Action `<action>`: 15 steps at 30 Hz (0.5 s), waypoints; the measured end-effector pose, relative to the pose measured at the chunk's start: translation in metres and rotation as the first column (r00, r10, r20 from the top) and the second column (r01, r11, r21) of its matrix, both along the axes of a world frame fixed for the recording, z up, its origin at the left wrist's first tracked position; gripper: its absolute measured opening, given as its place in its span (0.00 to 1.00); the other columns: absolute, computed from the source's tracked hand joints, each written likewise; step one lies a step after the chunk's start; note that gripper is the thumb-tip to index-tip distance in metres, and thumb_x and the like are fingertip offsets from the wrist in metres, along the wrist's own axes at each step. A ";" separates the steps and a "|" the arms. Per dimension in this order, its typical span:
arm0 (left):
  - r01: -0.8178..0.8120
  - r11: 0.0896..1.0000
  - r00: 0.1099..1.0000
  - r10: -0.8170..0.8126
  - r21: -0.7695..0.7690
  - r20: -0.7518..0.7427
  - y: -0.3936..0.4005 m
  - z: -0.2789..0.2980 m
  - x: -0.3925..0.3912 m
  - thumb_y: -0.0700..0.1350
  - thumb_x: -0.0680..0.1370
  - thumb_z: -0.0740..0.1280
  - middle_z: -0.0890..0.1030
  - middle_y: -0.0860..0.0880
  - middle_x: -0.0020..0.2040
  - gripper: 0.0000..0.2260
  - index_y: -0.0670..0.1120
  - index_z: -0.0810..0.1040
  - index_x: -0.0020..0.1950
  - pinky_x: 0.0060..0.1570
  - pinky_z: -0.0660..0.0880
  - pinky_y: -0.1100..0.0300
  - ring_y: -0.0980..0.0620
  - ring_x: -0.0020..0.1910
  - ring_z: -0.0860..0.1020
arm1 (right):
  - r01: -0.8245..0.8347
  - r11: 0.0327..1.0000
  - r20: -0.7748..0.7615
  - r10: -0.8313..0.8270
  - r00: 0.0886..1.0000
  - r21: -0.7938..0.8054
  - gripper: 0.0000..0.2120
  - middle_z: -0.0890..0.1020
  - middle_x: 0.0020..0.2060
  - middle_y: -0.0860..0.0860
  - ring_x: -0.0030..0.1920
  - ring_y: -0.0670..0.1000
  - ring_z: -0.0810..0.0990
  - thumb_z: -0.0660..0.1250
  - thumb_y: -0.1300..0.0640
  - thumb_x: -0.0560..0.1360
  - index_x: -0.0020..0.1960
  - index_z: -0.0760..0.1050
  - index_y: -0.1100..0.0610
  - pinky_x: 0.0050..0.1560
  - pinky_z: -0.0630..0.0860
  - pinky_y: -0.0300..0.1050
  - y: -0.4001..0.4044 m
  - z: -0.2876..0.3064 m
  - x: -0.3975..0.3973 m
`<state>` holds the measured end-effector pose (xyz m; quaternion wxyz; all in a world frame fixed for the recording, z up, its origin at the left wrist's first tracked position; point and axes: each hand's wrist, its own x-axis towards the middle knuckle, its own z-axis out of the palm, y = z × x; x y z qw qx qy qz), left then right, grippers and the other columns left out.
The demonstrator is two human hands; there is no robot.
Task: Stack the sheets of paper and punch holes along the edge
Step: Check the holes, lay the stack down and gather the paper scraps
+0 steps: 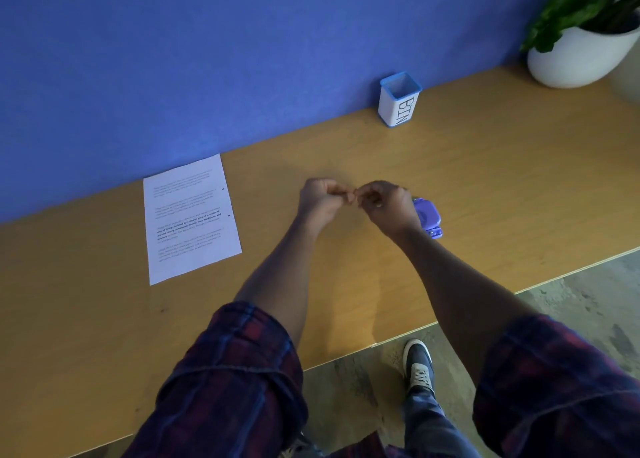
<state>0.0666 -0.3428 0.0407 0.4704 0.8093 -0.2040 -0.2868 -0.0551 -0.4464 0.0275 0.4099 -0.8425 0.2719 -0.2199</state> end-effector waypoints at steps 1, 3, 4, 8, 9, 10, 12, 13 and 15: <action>0.011 1.000 1.000 -0.010 -0.029 0.016 -0.007 0.007 0.005 0.36 0.73 0.77 0.86 0.47 0.40 0.03 0.43 0.87 0.44 0.54 0.80 0.56 0.54 0.41 0.82 | 0.005 1.000 0.020 -0.005 1.000 0.002 0.09 0.87 0.42 0.52 0.42 0.52 0.86 0.69 0.69 0.72 0.48 0.85 0.60 0.47 0.78 0.36 -0.007 0.006 0.005; 0.031 0.997 0.999 -0.028 -0.068 0.044 -0.022 0.019 0.014 0.36 0.74 0.77 0.86 0.46 0.40 0.08 0.48 0.85 0.40 0.57 0.82 0.52 0.52 0.41 0.84 | 0.011 1.000 0.046 -0.012 0.999 0.012 0.09 0.86 0.41 0.50 0.41 0.51 0.85 0.70 0.69 0.72 0.48 0.85 0.60 0.46 0.78 0.33 -0.022 0.017 0.016; 0.040 0.995 0.998 -0.035 -0.088 0.054 -0.029 0.025 0.019 0.35 0.74 0.76 0.87 0.46 0.40 0.09 0.50 0.84 0.40 0.58 0.83 0.49 0.51 0.42 0.84 | 0.011 1.000 0.057 -0.012 0.998 0.013 0.08 0.86 0.40 0.50 0.41 0.50 0.85 0.71 0.68 0.72 0.48 0.85 0.60 0.46 0.79 0.35 -0.030 0.022 0.021; 0.060 0.988 0.994 -0.047 -0.143 0.096 -0.058 0.045 0.034 0.35 0.75 0.75 0.87 0.40 0.43 0.07 0.46 0.84 0.42 0.57 0.82 0.44 0.48 0.42 0.84 | 0.015 1.000 0.106 -0.014 0.994 -0.015 0.07 0.86 0.39 0.50 0.40 0.48 0.85 0.72 0.66 0.73 0.48 0.85 0.59 0.46 0.80 0.40 -0.059 0.041 0.036; 0.060 0.988 0.993 -0.044 -0.145 0.111 -0.065 0.049 0.036 0.35 0.76 0.74 0.87 0.38 0.43 0.04 0.44 0.84 0.44 0.57 0.82 0.44 0.47 0.42 0.83 | 0.025 1.000 0.114 -0.023 0.993 -0.015 0.06 0.86 0.38 0.50 0.39 0.48 0.85 0.72 0.66 0.73 0.48 0.85 0.59 0.45 0.80 0.40 -0.066 0.045 0.039; 0.059 0.988 0.991 -0.040 -0.146 0.128 -0.072 0.054 0.038 0.36 0.76 0.74 0.87 0.38 0.44 0.02 0.42 0.84 0.45 0.56 0.82 0.45 0.48 0.42 0.83 | 0.037 0.999 0.119 -0.035 0.992 -0.011 0.06 0.86 0.37 0.50 0.39 0.48 0.85 0.72 0.66 0.73 0.47 0.85 0.58 0.44 0.80 0.40 -0.072 0.049 0.042; 0.057 0.989 0.983 -0.032 -0.136 0.182 -0.086 0.062 0.040 0.38 0.77 0.74 0.87 0.43 0.42 0.01 0.41 0.85 0.46 0.54 0.83 0.50 0.50 0.41 0.83 | 0.059 0.998 0.125 -0.060 0.990 0.007 0.06 0.86 0.36 0.51 0.38 0.46 0.84 0.71 0.66 0.73 0.47 0.84 0.58 0.42 0.79 0.38 -0.086 0.055 0.048; 0.057 0.991 0.976 -0.029 -0.121 0.215 -0.092 0.065 0.042 0.40 0.77 0.74 0.86 0.45 0.41 0.02 0.41 0.85 0.46 0.52 0.82 0.54 0.52 0.41 0.83 | 0.068 0.998 0.124 -0.069 0.990 0.011 0.06 0.85 0.36 0.51 0.37 0.42 0.83 0.71 0.66 0.73 0.47 0.84 0.58 0.41 0.78 0.34 -0.093 0.057 0.050; 0.050 0.994 0.965 -0.022 -0.098 0.261 -0.105 0.068 0.045 0.42 0.77 0.73 0.85 0.49 0.40 0.03 0.43 0.85 0.45 0.46 0.80 0.60 0.55 0.41 0.82 | 0.078 0.997 0.113 -0.076 0.991 -0.012 0.06 0.85 0.35 0.50 0.34 0.35 0.81 0.71 0.66 0.74 0.47 0.84 0.58 0.38 0.73 0.25 -0.107 0.061 0.053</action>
